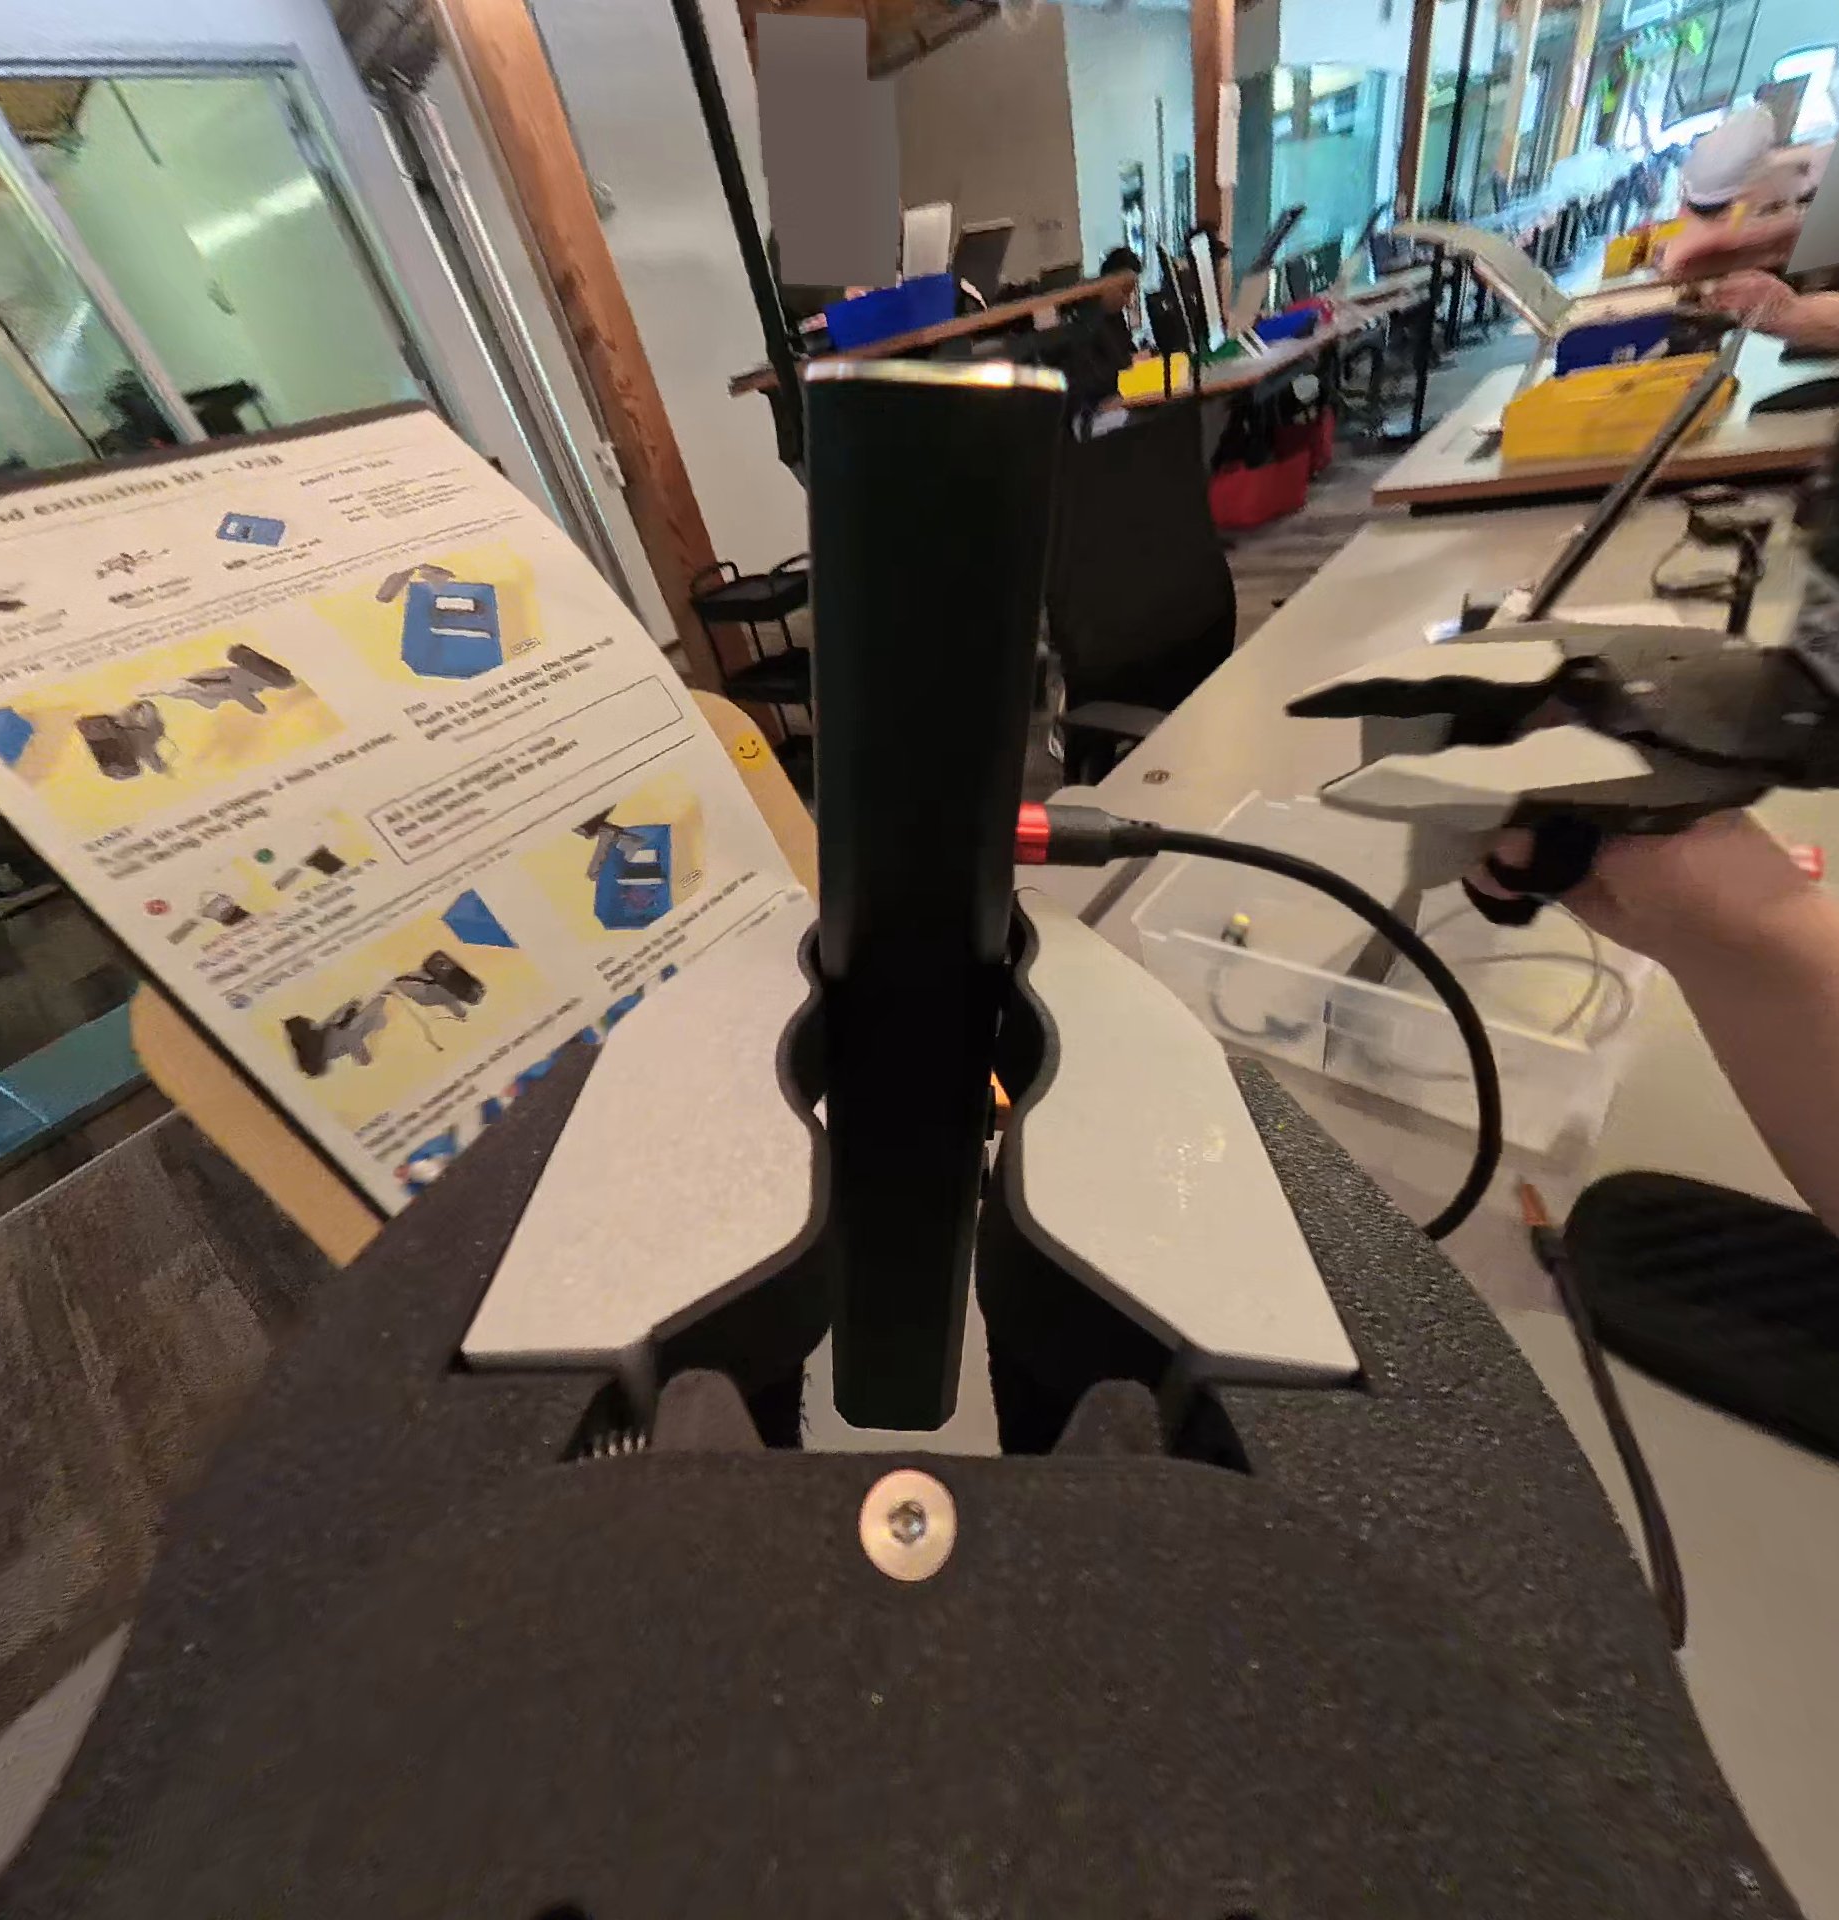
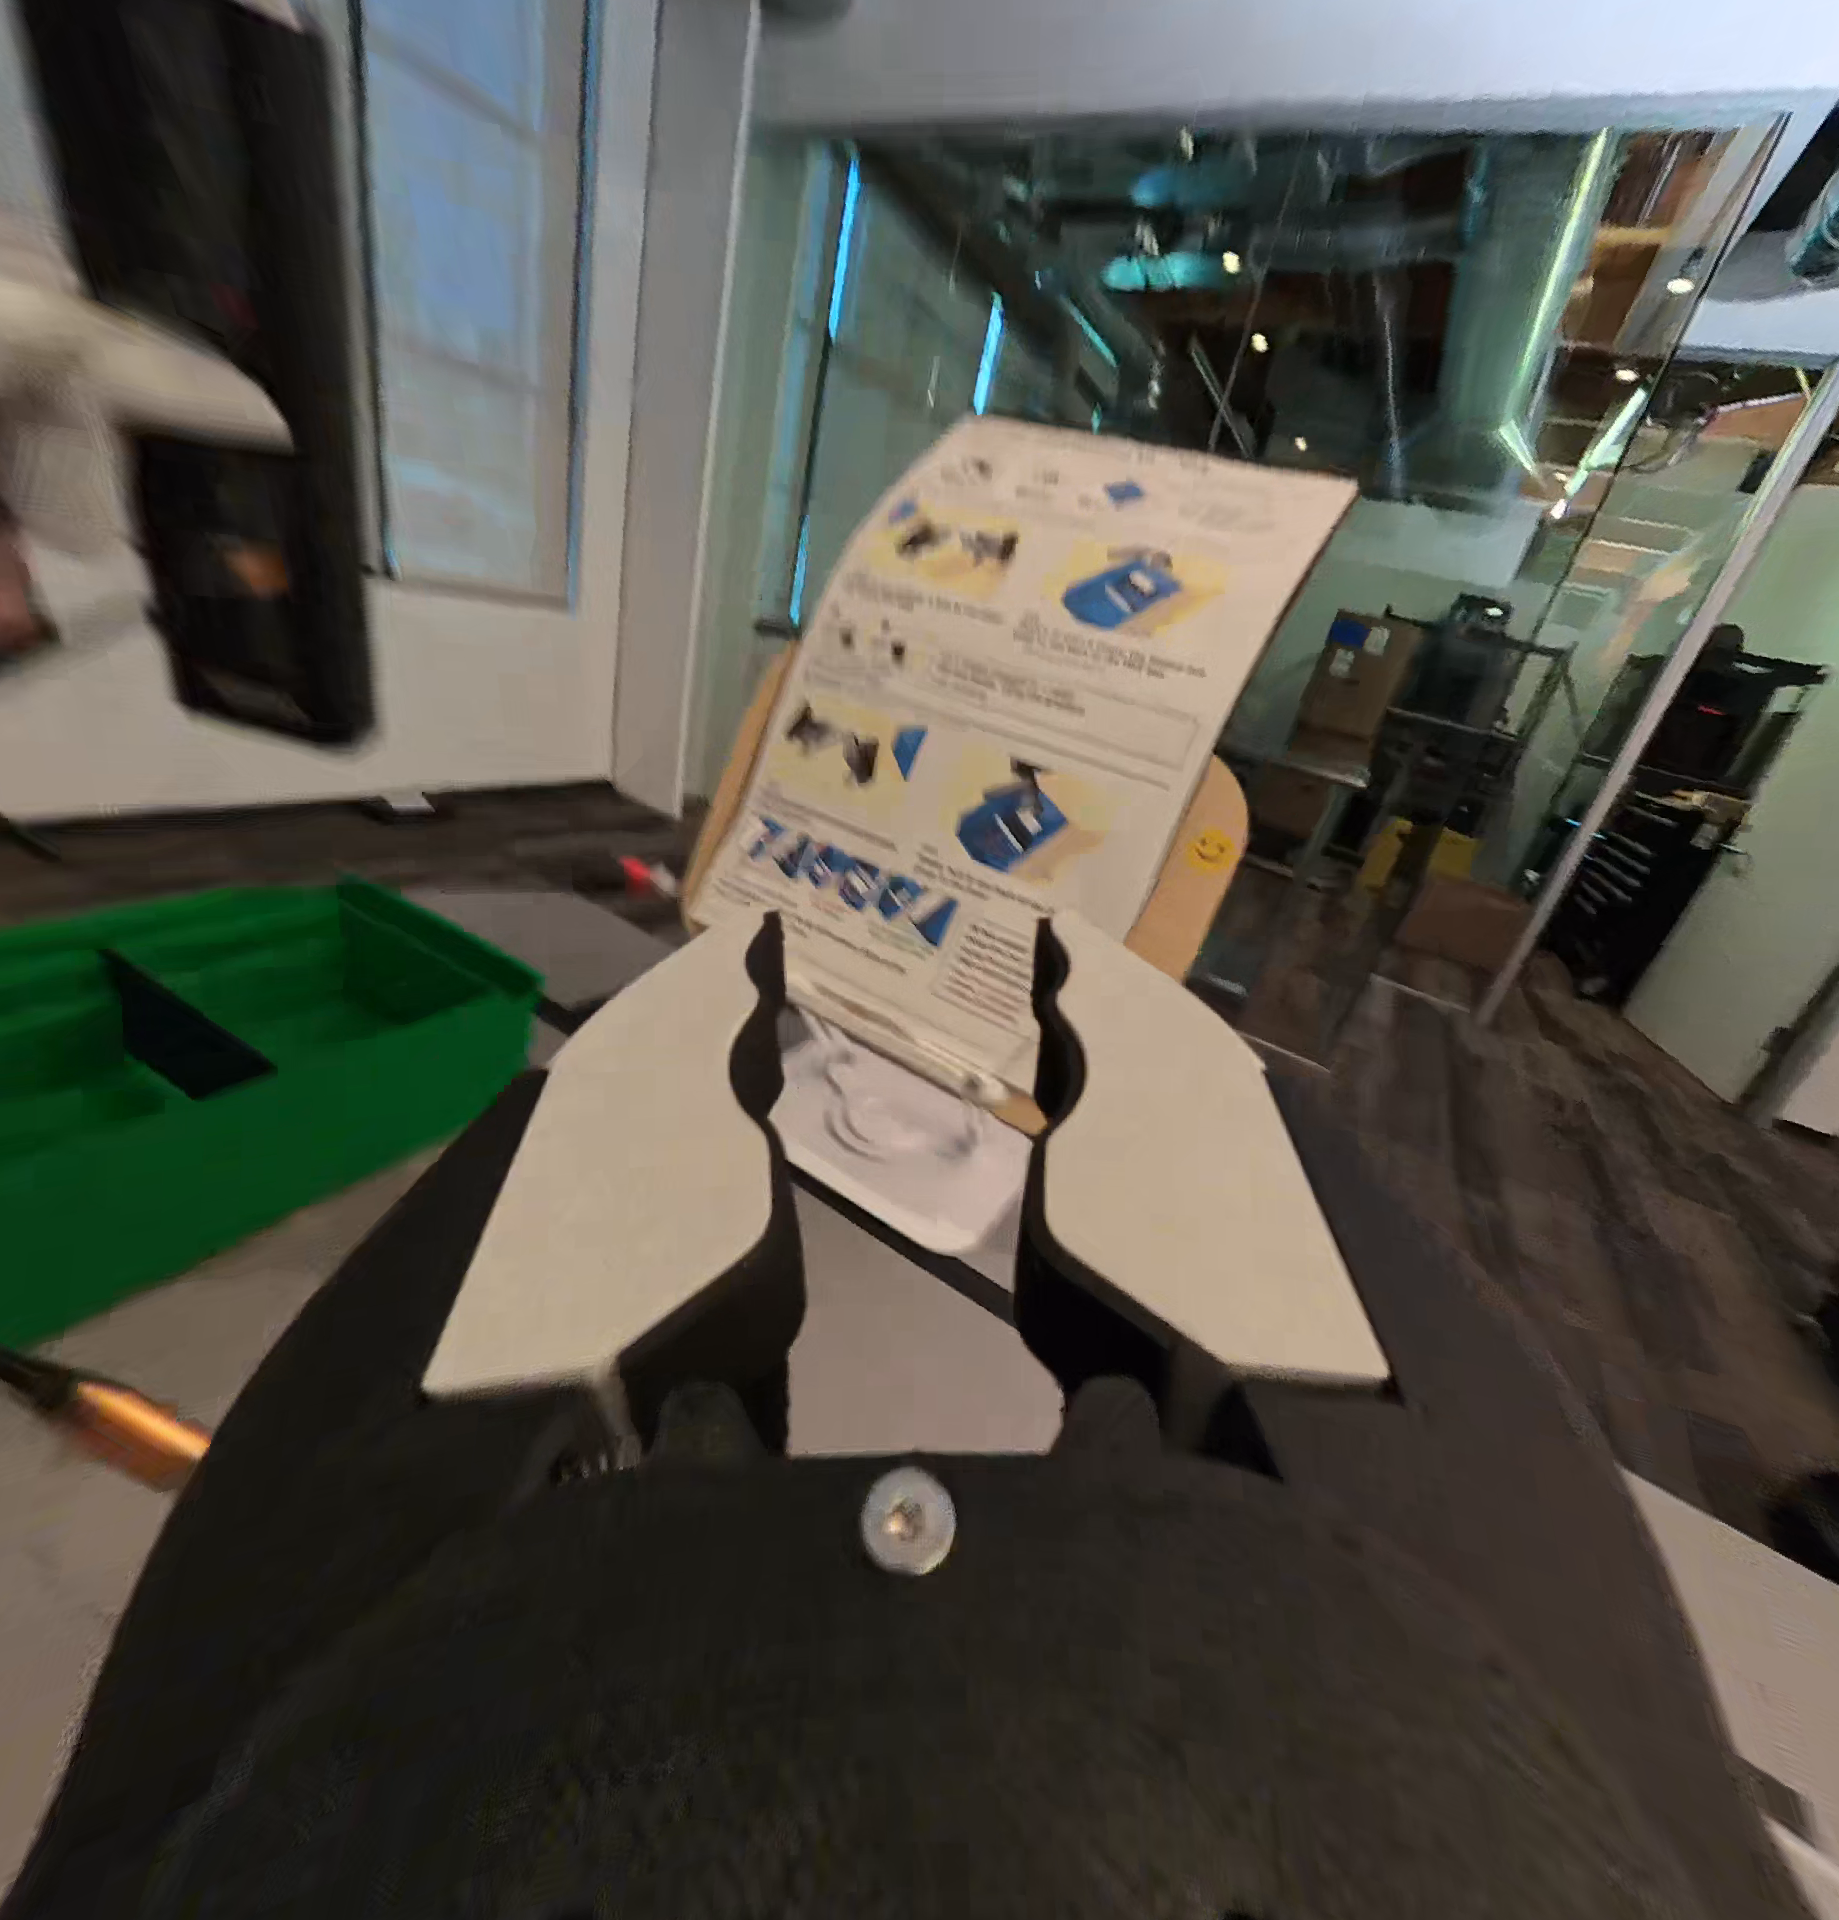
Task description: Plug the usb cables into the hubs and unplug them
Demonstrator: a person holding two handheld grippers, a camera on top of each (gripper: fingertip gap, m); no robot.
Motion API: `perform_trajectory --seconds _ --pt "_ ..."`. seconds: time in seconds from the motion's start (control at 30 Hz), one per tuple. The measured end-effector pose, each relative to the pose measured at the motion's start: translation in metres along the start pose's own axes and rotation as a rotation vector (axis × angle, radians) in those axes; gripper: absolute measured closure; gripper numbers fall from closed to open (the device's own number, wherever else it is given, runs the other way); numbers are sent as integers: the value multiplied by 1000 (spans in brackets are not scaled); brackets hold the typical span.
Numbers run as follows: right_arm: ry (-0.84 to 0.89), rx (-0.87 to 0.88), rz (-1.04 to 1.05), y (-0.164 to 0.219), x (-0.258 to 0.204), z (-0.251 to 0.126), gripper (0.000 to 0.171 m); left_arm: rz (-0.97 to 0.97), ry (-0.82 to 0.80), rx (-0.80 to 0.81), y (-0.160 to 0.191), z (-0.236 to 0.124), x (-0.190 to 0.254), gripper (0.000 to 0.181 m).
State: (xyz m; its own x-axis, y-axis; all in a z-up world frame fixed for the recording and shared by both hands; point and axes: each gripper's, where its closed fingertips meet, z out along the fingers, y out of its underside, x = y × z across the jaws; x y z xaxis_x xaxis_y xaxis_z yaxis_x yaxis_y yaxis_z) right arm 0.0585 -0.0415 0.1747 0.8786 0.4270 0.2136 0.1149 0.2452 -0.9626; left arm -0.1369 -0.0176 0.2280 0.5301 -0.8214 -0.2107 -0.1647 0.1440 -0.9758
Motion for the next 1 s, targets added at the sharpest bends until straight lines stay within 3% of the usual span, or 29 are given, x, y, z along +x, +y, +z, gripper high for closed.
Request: perform_trajectory --seconds 0.07,0.17,0.43,0.53,1.0 --pt "-66 93 98 -21 -18 -8 127 -57 2 47 18 17 17 153" --pt "-162 95 137 -26 -49 -6 127 -97 -18 69 46 40 34 153" --pt "-216 -4 260 16 -83 30 126 -62 -96 61 92 86 51 153" --pt "-160 -19 252 32 -82 40 128 -26 -116 53 105 96 54 153" --pt "-112 -60 290 70 -74 56 148 -50 -88 58 124 114 68 153"
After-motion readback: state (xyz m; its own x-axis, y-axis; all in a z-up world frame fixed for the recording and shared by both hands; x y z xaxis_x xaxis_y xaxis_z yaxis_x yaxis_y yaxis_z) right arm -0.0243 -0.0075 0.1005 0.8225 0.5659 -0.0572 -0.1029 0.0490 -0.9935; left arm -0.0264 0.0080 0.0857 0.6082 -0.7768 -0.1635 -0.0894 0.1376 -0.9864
